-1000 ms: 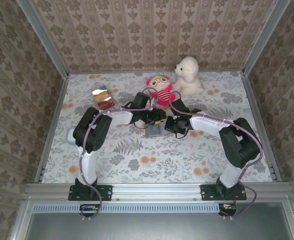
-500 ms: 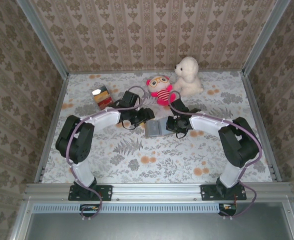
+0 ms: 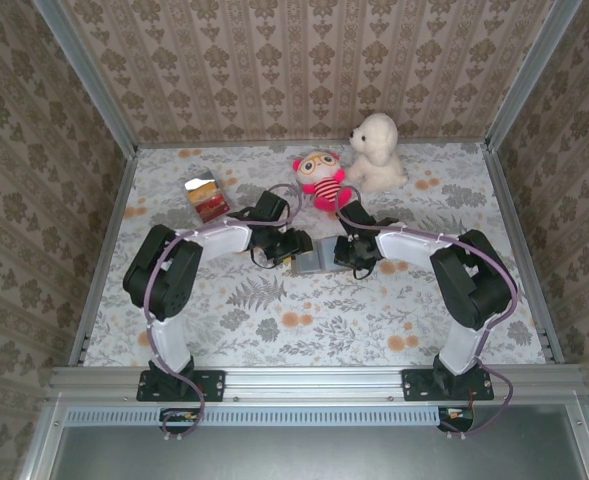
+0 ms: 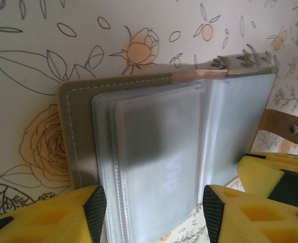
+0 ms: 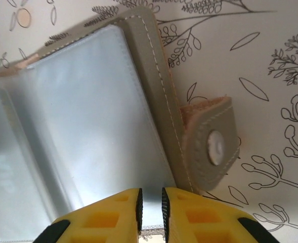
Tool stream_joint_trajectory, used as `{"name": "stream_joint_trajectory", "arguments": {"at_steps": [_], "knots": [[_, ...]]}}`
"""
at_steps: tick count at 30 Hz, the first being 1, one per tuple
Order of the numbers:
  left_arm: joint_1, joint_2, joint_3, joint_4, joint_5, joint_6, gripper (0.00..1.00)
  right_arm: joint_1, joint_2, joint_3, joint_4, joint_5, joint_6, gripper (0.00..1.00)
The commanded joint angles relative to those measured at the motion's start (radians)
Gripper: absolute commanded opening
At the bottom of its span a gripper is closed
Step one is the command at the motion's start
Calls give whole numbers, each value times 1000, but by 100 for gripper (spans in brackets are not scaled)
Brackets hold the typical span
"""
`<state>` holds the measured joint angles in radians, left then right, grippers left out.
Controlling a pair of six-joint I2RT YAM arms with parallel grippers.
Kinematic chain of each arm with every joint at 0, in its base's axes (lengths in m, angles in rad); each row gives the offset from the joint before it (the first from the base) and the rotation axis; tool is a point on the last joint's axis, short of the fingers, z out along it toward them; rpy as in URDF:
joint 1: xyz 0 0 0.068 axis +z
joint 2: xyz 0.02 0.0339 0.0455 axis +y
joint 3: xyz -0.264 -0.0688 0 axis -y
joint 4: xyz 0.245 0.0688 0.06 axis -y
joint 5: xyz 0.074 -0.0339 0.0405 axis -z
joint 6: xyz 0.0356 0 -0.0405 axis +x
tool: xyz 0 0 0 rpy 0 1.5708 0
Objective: Take the credit cards out of the card holder
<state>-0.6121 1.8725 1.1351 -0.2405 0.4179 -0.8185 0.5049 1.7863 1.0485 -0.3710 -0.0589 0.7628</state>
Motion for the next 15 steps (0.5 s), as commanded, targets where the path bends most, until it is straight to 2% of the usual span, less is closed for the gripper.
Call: {"name": "stream_joint_trajectory", "arguments": {"at_steps": [1, 7, 12, 15], "knots": [[0, 15, 26, -13, -10, 22, 56, 6, 21, 18, -42, 19, 3, 22], [0, 15, 28, -5, 0, 24, 46, 6, 25, 16, -42, 18, 3, 21], [7, -5, 28, -33, -41, 57, 45, 7, 31, 17, -43, 17, 3, 21], [19, -16, 11, -12, -30, 66, 42, 8, 32, 19, -49, 21, -2, 21]]}}
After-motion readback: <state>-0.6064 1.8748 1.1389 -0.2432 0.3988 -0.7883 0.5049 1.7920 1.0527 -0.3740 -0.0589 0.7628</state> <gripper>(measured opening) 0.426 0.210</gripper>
